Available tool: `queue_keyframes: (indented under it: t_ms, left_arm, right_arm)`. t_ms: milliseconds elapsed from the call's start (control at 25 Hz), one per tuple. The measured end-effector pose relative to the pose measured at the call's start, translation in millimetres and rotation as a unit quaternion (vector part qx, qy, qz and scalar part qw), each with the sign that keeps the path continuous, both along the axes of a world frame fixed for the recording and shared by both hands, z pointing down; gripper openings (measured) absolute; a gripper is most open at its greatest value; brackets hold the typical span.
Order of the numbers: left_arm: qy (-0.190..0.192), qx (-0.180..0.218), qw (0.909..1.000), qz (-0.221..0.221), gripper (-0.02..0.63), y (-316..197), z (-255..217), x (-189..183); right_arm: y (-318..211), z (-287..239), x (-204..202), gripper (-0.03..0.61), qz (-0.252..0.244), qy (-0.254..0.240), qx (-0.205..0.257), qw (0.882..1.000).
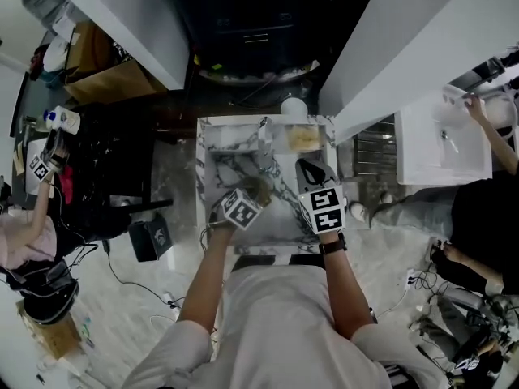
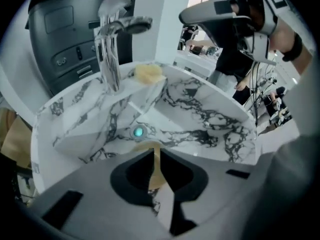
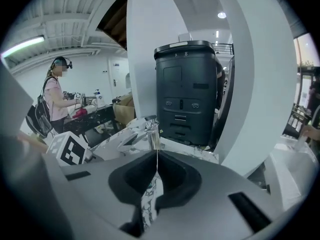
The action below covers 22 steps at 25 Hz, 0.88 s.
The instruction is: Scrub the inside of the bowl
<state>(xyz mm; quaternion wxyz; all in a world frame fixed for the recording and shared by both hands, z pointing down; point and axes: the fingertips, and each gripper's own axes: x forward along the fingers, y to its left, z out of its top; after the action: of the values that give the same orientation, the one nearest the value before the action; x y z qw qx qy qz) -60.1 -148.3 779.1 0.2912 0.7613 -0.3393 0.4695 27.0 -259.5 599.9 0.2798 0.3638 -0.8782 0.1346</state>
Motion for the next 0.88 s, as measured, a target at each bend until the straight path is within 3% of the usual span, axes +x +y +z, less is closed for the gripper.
queue_keyframes:
  t_ms: [360, 480, 560, 720, 880]
  left_arm:
    - [0.004, -0.049, 0.9982, 0.034, 0.027, 17.7, 47.4, 17.4]
    - [0.019, -0.063, 0.9969, 0.044, 0.141, 24.3, 53.8, 26.8]
    - [0.02, -0.069, 0.9959, 0.054, 0.163, 27.2, 59.5, 30.2]
    - [0.009, -0.076, 0.9943, 0.074, 0.188, 30.9, 75.0, 32.5]
    - [0.001, -0.06, 0.9951, 0.079, 0.187, 26.3, 84.7, 33.6]
  right_arm:
    - [3.1, 45.5, 5.2, 0.011, -0.017, 0.045, -0.043, 0.998]
    - [5.5, 55.6, 8.4, 0.011, -0.02, 0.053, -0.055, 0.997]
    - [5.0, 60.5, 8.9, 0.011, -0.022, 0.056, -0.061, 0.996]
    - [-3.0, 65.7, 11.6, 0.011, -0.031, 0.071, -0.054, 0.996]
    - [-17.8, 71.6, 13.6, 0.011, -0.075, 0.117, -0.017, 0.99]
